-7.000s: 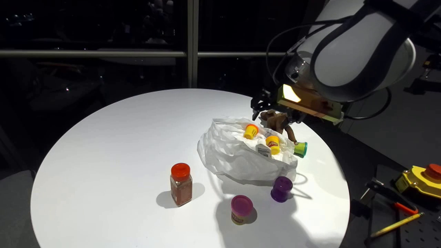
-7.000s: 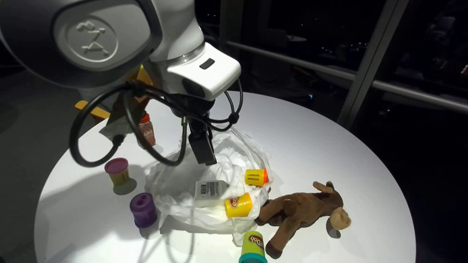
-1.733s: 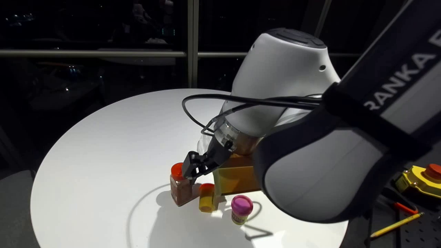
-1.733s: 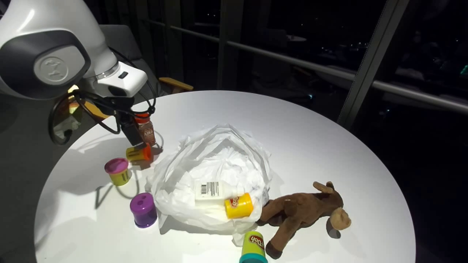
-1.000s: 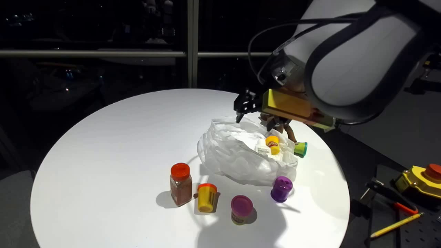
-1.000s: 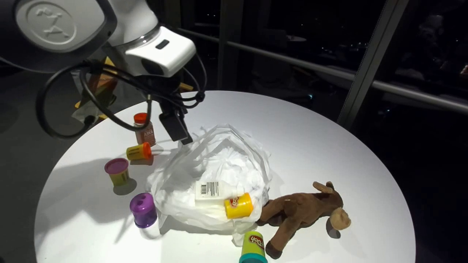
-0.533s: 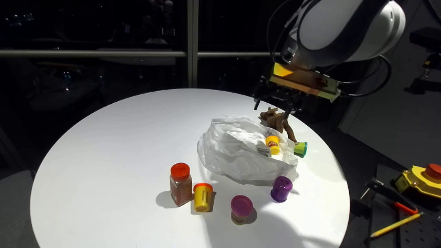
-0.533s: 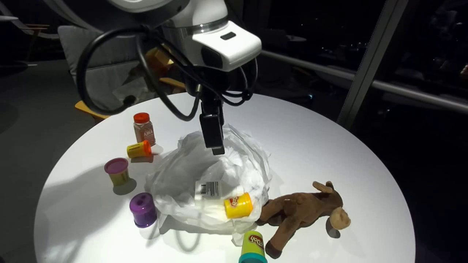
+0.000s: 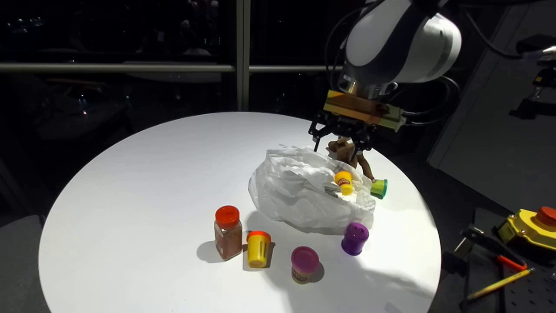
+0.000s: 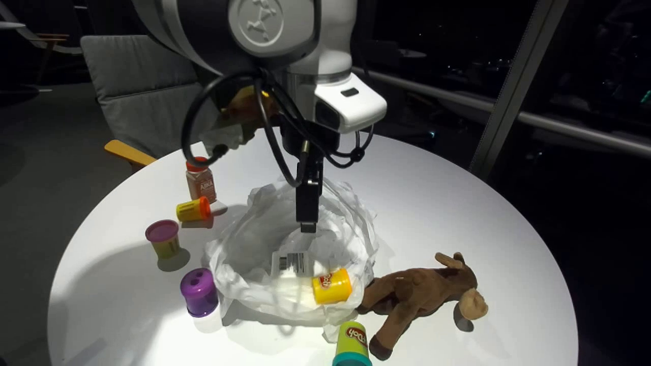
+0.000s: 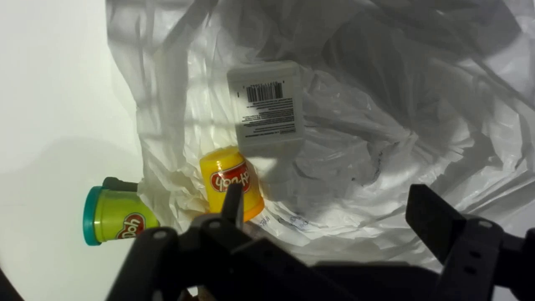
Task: Pick up the objects from the plastic and put them on the table
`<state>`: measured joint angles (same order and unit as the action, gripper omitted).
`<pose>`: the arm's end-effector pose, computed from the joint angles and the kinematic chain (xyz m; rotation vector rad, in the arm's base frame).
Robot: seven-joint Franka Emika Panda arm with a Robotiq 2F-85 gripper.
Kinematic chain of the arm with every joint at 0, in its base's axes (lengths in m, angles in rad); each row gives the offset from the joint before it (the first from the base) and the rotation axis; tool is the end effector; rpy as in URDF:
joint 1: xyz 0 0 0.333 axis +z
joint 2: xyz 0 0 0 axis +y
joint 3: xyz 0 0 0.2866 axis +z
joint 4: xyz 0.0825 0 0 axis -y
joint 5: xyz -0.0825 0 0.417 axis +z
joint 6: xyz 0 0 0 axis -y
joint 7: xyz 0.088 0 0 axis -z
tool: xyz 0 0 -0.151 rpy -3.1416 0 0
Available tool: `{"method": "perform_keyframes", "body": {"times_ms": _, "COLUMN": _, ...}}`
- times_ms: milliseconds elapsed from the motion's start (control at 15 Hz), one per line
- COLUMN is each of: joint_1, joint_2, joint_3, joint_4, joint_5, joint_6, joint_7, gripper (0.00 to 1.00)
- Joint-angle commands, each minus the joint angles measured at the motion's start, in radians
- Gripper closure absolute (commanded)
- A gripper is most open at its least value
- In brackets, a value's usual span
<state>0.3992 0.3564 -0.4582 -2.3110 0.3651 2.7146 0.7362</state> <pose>0.5413 -0.0588 0.1143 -2.6448 1.6010 -0.1464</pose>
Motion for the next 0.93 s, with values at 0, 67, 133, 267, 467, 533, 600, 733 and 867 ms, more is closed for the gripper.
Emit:
{"method": "perform_keyframes", "body": {"times_ms": 0, "joint_1": -0.198, "joint_2": 0.117, "joint_3": 0.171, "joint_4": 0.105, "joint_5": -0.018, "joint_6": -0.007, "joint_7": 0.024, "gripper": 0.0}}
{"method": "perform_keyframes", "body": {"times_ms": 67, "joint_1": -0.229, "joint_2": 0.14, "joint_3": 0.198, "joint_4": 0.122, "joint_5": -0.021, "joint_6": -0.012, "joint_7": 0.022, "gripper": 0.0}}
{"method": "perform_keyframes", "body": {"times_ms": 133, "joint_1": -0.25, "joint_2": 0.157, "joint_3": 0.216, "joint_4": 0.133, "joint_5": -0.028, "joint_6": -0.013, "joint_7": 0.024, "gripper": 0.0}}
{"method": "perform_keyframes", "body": {"times_ms": 267, "joint_1": -0.277, "joint_2": 0.199, "joint_3": 0.236, "joint_4": 0.157, "joint_5": -0.041, "joint_6": 0.001, "joint_7": 0.028, "gripper": 0.0}}
{"method": "perform_keyframes", "body": {"times_ms": 467, "joint_1": -0.307, "joint_2": 0.241, "joint_3": 0.264, "joint_4": 0.183, "joint_5": -0.042, "joint_6": 0.025, "joint_7": 0.008, "gripper": 0.0}}
{"method": "perform_keyframes", "body": {"times_ms": 533, "joint_1": -0.311, "joint_2": 0.256, "joint_3": 0.268, "joint_4": 0.191, "joint_5": -0.041, "joint_6": 0.05, "joint_7": 0.008, "gripper": 0.0}}
{"method": "perform_keyframes", "body": {"times_ms": 600, "joint_1": -0.313, "joint_2": 0.268, "joint_3": 0.268, "joint_4": 0.197, "joint_5": -0.043, "joint_6": 0.065, "joint_7": 0.008, "gripper": 0.0}}
{"method": "perform_keyframes", "body": {"times_ms": 733, "joint_1": -0.317, "joint_2": 0.291, "joint_3": 0.269, "joint_4": 0.213, "joint_5": -0.041, "joint_6": 0.094, "joint_7": 0.008, "gripper": 0.0}}
{"method": "perform_keyframes", "body": {"times_ms": 867, "joint_1": -0.309, "joint_2": 0.311, "joint_3": 0.259, "joint_4": 0.226, "joint_5": -0.046, "joint_6": 0.117, "joint_7": 0.015, "gripper": 0.0}}
